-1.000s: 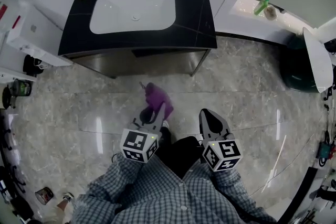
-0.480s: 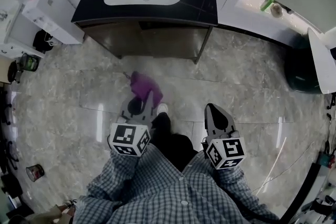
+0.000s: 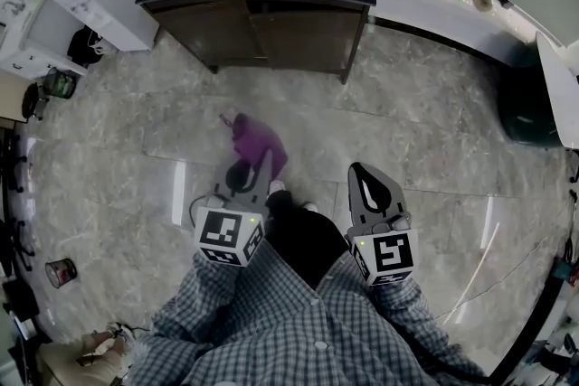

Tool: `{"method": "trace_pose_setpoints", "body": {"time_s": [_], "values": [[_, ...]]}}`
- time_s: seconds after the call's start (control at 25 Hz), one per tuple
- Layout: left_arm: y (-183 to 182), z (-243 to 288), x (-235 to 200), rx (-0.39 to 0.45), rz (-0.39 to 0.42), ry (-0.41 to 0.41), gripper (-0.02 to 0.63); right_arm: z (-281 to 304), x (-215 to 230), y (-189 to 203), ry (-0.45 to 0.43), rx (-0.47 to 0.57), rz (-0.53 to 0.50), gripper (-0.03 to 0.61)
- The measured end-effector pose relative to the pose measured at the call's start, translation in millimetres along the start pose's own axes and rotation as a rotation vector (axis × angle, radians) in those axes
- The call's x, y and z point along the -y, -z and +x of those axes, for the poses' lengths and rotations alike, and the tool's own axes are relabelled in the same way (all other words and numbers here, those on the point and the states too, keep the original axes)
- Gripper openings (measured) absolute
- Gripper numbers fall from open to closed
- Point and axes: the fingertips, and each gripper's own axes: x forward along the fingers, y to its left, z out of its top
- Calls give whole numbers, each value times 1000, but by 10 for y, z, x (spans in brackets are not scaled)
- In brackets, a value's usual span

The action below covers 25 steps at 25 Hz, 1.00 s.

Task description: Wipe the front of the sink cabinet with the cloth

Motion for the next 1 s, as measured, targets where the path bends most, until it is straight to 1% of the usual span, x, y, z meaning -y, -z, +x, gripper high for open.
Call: {"method": "trace_pose_setpoints", "body": {"time_s": [0.16, 0.4, 0.52, 0.8, 1.0], "values": [[-30, -48, 17, -4, 18, 22, 54, -38, -112, -19, -11, 6, 9, 20], [-109, -34, 4, -11, 28, 67, 54, 20, -176, -33, -9, -13, 36, 18], [-113, -47, -36, -12, 24, 76, 54, 75, -232, -64, -12, -16, 43, 18], [-124, -61, -239, 4, -18, 72, 54, 246, -447, -224, -46, -25, -13, 18], [-147, -46, -367, 10, -34, 69, 54, 340, -532, -268, -54, -40, -27, 18]]}}
